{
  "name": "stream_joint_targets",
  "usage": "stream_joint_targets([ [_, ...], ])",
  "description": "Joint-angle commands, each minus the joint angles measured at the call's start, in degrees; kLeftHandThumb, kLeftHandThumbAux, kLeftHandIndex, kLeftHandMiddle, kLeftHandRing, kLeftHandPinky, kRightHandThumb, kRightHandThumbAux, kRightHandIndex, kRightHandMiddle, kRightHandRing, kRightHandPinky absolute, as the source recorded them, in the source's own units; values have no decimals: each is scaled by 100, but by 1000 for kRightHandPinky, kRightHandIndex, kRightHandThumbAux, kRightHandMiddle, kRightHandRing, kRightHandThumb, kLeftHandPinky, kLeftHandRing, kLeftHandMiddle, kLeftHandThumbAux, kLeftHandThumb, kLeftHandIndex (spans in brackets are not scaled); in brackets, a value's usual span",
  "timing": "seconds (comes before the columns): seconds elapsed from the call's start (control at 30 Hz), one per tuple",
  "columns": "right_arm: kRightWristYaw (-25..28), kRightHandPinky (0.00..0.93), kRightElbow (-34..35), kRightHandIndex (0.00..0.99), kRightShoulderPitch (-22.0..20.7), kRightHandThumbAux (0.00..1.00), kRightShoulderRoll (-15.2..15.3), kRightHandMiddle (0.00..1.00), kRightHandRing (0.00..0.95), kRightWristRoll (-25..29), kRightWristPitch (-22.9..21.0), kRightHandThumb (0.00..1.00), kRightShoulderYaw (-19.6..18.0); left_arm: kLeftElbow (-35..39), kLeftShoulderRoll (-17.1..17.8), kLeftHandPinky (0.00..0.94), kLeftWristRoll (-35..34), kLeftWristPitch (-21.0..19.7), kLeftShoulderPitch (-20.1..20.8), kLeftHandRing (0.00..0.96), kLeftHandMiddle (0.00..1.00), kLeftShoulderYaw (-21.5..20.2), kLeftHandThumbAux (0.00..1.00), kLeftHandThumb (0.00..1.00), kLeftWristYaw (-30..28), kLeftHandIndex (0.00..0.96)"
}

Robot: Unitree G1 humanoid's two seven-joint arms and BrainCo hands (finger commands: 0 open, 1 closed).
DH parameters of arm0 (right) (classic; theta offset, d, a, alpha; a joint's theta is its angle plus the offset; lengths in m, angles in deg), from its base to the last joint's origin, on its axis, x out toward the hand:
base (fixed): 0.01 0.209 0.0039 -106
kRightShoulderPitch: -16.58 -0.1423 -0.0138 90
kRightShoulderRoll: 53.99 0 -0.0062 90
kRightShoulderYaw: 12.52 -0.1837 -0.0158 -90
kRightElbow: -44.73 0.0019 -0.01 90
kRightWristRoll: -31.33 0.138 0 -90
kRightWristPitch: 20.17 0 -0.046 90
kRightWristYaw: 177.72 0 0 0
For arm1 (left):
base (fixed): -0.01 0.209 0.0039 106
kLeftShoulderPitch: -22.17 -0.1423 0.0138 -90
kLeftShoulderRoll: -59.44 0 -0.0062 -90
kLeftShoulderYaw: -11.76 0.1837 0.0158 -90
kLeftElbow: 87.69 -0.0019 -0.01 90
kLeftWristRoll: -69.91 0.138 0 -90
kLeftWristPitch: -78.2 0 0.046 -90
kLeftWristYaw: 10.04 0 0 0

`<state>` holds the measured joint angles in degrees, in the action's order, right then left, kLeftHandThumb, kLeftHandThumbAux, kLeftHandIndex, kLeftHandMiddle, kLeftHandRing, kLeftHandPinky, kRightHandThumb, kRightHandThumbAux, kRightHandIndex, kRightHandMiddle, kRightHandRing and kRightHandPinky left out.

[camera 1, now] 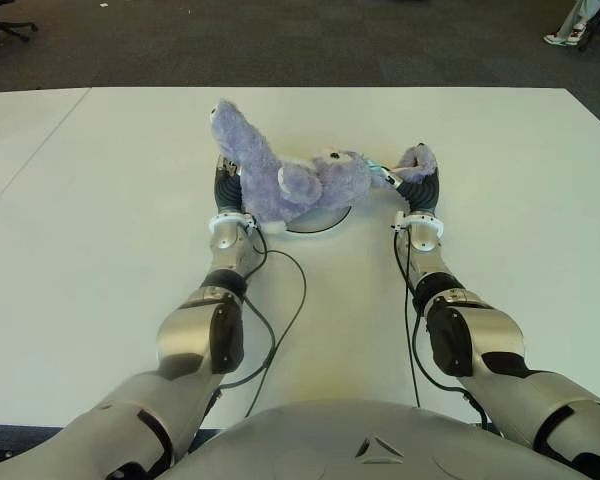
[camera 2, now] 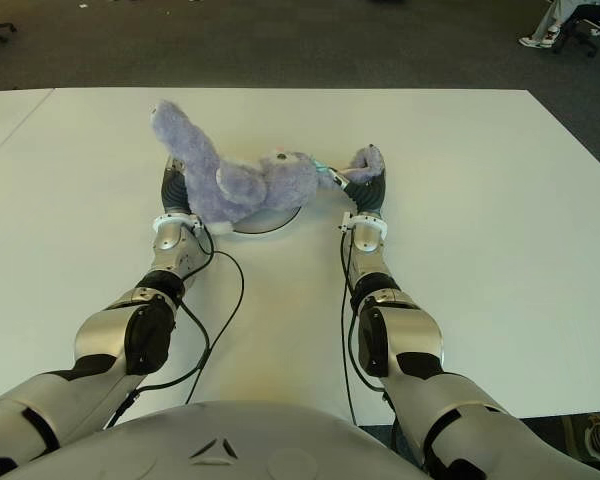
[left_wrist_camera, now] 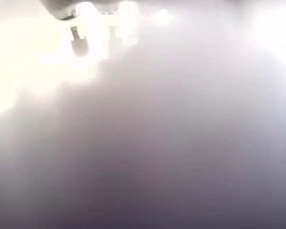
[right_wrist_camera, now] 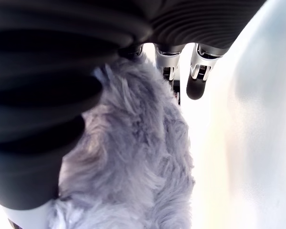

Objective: Put the doll into the plate.

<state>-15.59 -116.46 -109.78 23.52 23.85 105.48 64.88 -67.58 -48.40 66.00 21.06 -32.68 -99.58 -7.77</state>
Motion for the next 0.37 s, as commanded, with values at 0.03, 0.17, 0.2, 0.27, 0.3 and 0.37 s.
stream_joint_targets([
  [0.03, 140, 81, -722, 100, 1341, 812, -440, 82, 69, 39, -727, 0, -19, -763, -161, 0, -35, -680, -1220, 6, 26, -75, 562, 0, 128, 9],
  [0.17, 112, 81, -711, 99, 1350, 816, -433, 83, 69, 14, -667, 0, 8, -746, -194, 0, -102, -583, -1249, 7, 26, -123, 551, 0, 43, 12],
  [0.2, 105, 91, -708, 101, 1348, 820, -433, 88, 74, 14, -658, 0, 11, -744, -196, 1, -104, -588, -1252, 8, 27, -119, 550, 0, 43, 16],
  [0.27, 83, 94, -703, 102, 1348, 821, -433, 91, 76, 6, -646, 0, 20, -743, -200, 3, -112, -597, -1252, 10, 29, -118, 552, 0, 38, 18],
  [0.3, 64, 94, -703, 102, 1351, 821, -433, 91, 77, -7, -650, 0, 32, -742, -205, 3, -137, -586, -1250, 10, 29, -138, 552, 0, 7, 18],
  [0.37, 24, 91, -703, 99, 1371, 821, -430, 90, 77, -42, -651, 0, 64, -740, -215, 6, -188, -560, -1262, 12, 30, -175, 552, 0, -65, 21],
])
